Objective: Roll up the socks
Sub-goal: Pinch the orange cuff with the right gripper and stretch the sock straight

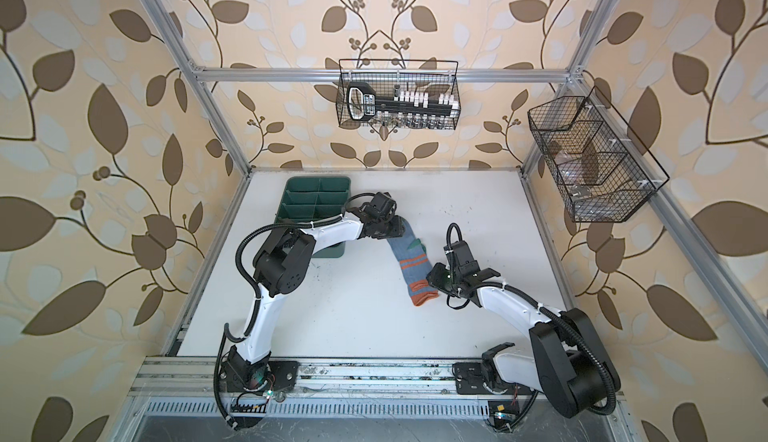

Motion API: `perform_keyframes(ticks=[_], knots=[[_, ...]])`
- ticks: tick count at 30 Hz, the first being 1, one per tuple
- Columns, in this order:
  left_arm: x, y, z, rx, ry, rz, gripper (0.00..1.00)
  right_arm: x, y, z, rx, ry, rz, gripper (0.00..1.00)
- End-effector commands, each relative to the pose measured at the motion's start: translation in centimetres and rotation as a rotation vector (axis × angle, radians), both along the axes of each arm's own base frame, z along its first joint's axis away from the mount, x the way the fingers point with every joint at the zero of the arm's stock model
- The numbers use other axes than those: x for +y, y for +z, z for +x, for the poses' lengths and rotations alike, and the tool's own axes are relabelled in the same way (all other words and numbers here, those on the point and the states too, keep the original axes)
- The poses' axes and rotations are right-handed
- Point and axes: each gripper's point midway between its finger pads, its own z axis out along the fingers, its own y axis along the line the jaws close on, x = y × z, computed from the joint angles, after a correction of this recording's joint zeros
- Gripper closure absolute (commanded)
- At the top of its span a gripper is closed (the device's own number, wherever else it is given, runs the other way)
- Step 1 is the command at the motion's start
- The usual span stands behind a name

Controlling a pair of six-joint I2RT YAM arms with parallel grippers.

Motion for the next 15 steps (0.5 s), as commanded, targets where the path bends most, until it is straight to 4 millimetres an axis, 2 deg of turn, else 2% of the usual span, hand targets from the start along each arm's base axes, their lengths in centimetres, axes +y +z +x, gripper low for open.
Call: perform_keyframes(ticks=[1, 8, 11, 15], knots=[[0.3, -2.4, -0.6, 0.044, 0.021, 0.04, 0.49, 0.6, -0.9, -0.4, 0.023, 0.001, 0.027, 0.6], [0.5, -2.7, -0.7, 0.048, 0.023, 0.049, 0.49, 1.3, -2.2, -0.3, 0.052, 0.003, 0.038, 0.68], [0.6, -2.7, -0.7, 0.047, 0.023, 0.054, 0.48, 1.4, -2.4, -0.3, 0.055, 0.002, 0.043, 0.75], [0.7, -2.9, -0.7, 0.048, 0.024, 0.059, 0.48, 1.5, -2.4, -0.5, 0.058, 0.009, 0.042, 0.9]])
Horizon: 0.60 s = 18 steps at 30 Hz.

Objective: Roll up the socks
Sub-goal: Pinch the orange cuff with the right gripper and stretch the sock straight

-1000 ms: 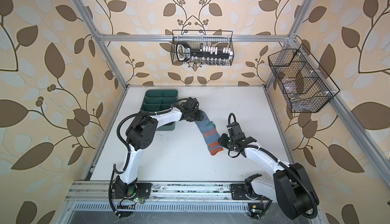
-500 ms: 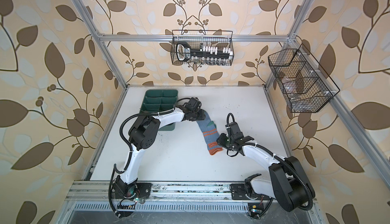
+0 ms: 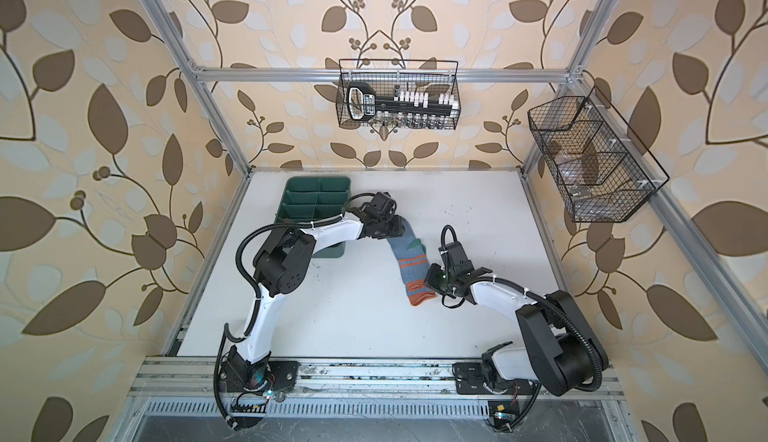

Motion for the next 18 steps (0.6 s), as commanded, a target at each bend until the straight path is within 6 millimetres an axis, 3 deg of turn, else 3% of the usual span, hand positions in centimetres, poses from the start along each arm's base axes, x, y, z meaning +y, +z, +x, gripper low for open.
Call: perform_keyframes(ticks=[1, 6, 18], knots=[[0.7, -2.9, -0.8, 0.048, 0.014, 0.064, 0.48, 0.1, -0.7, -0.8, 0.024, 0.001, 0.01, 0.92], [0.7, -2.8, -0.6, 0.042, 0.017, 0.07, 0.48, -0.2, -0.6, -1.7, 0.024, -0.003, 0.0, 1.0], [0.7, -3.2, -0.4, 0.044, 0.02, 0.085, 0.47, -0.5, -0.3, -3.4, 0.014, -0.012, 0.0, 1.0]])
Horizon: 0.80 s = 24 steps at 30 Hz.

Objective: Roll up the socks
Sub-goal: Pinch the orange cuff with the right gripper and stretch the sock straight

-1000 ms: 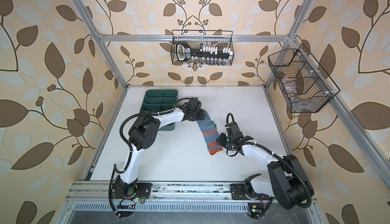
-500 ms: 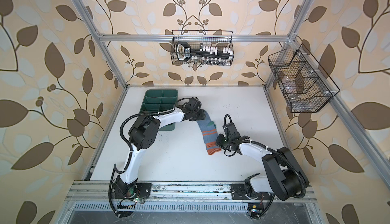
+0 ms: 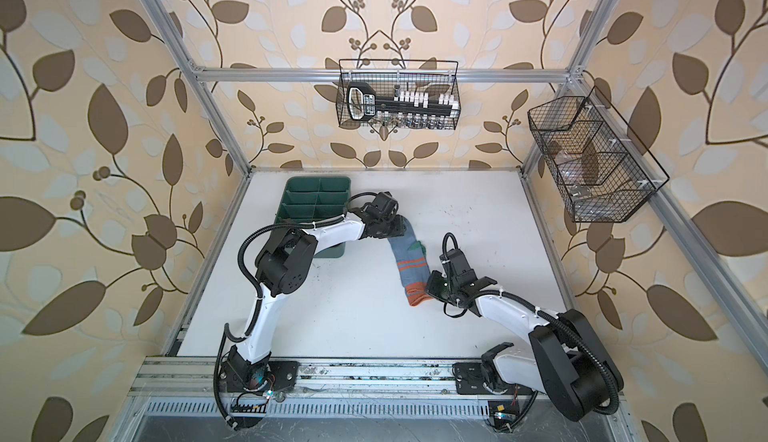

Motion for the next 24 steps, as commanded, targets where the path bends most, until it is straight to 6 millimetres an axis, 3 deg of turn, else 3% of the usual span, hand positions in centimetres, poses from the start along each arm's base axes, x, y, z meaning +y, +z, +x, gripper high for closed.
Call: perform_keyframes(ticks=[1, 15, 24], knots=[[1.0, -3.1, -0.8, 0.064, 0.013, 0.073, 0.47, -0.7, -0.8, -1.2, 0.038, -0.025, -0.018, 1.0], [1.2, -3.2, -0.5, 0.062, 0.022, 0.085, 0.46, -1.5, -1.4, -3.2, 0.054, -0.039, -0.018, 1.0], [0.9, -3.5, -0.7, 0.077, 0.013, 0.075, 0.45, -2.0, -2.2, -3.4, 0.062, -0.041, -0.05, 1.0]])
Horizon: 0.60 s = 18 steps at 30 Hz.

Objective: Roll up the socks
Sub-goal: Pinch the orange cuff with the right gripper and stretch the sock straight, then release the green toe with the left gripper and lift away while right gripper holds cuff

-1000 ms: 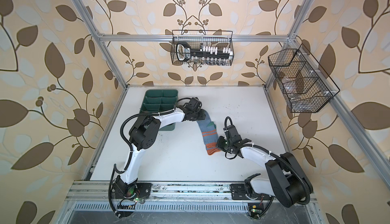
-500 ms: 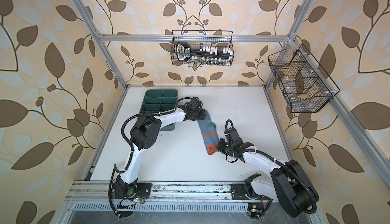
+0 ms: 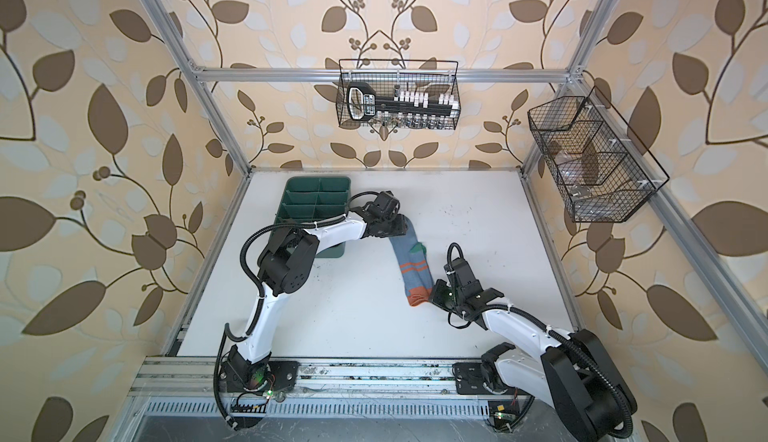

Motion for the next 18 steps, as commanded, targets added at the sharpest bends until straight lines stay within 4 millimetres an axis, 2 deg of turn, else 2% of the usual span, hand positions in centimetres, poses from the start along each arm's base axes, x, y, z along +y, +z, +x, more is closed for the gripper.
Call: perform_keyframes(ticks=[1, 8, 13, 18], knots=[[1.1, -3.5, -1.2, 0.08, 0.005, 0.073, 0.45, -0.8, -1.3, -0.9, 0.053, -0.011, -0.048, 1.0], [-0.2, -4.2, -2.4, 0.11, -0.098, 0.026, 0.45, -0.1, 0.4, 0.7, 0.01, 0.065, -0.082, 0.88], [-0.1, -4.0, -2.9, 0.105, -0.125, 0.028, 0.44, -0.3, 2.0, 1.2, -0.016, 0.117, -0.127, 0.69], [0.1, -3.5, -2.9, 0.092, -0.125, 0.033, 0.42, -1.4, 3.8, 1.6, -0.055, 0.104, -0.152, 0.53]])
